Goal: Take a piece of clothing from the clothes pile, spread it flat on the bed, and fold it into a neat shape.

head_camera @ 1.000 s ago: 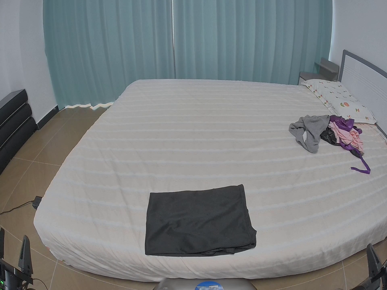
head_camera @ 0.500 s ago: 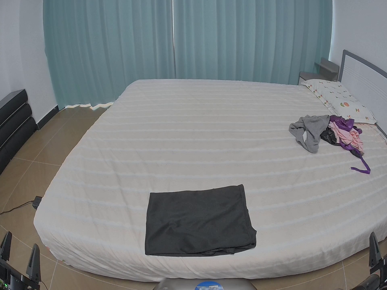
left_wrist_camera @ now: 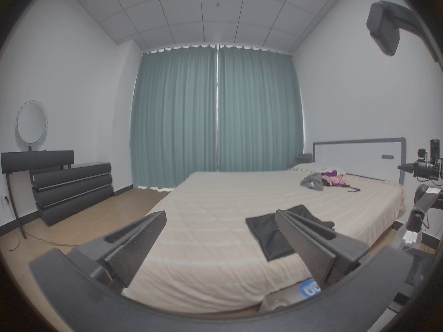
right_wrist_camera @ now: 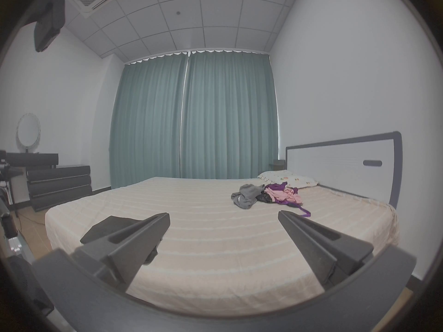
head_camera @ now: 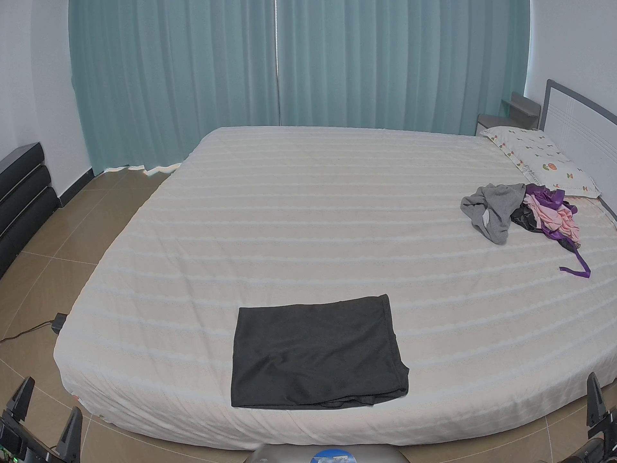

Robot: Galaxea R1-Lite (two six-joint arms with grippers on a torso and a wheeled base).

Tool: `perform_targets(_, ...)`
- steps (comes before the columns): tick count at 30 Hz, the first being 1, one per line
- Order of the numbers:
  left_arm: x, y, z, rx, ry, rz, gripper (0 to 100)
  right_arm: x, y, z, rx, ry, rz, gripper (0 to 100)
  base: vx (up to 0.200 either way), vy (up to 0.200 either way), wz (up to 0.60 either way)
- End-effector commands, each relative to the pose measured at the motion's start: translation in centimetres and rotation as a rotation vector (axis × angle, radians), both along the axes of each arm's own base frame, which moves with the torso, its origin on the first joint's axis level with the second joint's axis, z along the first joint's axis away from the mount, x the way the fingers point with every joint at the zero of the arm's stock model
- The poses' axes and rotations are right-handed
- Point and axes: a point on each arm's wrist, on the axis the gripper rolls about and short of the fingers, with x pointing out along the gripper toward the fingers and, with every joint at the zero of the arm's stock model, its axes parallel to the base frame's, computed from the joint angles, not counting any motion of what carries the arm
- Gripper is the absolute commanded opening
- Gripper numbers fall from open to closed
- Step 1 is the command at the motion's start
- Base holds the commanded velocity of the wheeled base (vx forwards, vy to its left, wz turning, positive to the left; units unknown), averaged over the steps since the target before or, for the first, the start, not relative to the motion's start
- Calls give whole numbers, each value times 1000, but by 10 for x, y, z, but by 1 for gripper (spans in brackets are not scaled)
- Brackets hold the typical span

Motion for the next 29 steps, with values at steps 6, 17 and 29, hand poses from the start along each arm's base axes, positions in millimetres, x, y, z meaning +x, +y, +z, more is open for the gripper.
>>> perform_targets(6,1,1,-8,7,44,22,100,0,1,-6,57,28,33,100,0,0,0)
perform_targets(17,1,1,-8,15,43,52,100,1,2,-10,19,54,78,100,0,0,0)
perform_targets(29,1,1,-8,6,42,54,100,1,2,-10,43,51,84,100,0,0,0)
